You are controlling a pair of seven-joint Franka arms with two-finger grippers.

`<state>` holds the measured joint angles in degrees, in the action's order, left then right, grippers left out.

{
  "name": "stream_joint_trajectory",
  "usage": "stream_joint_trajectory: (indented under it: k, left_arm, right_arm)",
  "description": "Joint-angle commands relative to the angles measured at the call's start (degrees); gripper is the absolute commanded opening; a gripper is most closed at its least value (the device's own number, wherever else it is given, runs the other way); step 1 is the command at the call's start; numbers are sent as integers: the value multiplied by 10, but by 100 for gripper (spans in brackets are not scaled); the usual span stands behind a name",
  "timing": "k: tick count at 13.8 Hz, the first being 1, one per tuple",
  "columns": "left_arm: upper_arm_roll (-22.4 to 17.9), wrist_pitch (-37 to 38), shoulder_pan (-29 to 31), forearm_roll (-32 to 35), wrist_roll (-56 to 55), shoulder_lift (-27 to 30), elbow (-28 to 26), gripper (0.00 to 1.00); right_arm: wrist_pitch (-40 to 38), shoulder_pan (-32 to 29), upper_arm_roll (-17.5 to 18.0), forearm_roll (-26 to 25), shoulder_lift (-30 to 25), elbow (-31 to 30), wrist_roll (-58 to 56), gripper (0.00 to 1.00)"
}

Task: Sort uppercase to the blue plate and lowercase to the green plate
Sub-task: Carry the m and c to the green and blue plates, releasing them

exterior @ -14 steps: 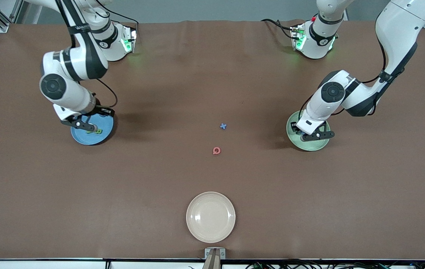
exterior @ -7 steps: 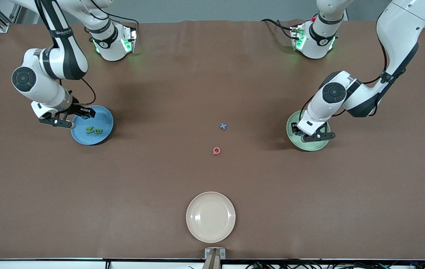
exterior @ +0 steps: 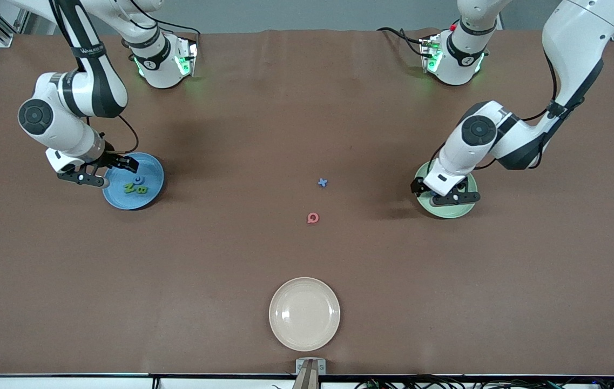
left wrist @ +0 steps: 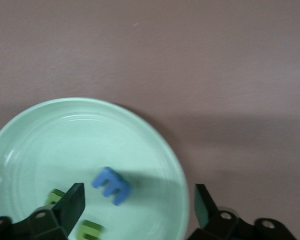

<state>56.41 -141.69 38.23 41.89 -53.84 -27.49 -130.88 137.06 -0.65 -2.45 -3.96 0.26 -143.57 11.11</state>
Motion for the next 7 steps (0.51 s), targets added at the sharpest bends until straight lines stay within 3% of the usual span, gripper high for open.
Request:
stream_joint_trajectory:
  k: [1,4,7]
  left_arm:
    - [50,78,-30,-39,-56,1,46,99]
    - [48,98,-116,-73,-143,-26,96,99]
    - [37,108,-189,-75,-196,-57,145,100]
  right_arm:
    - [5,-14,10,-6,-2,-1,-3,100]
    - [2,1,14,-2,-3,3,13,100]
    - [1,65,14,0,2,21,108,100]
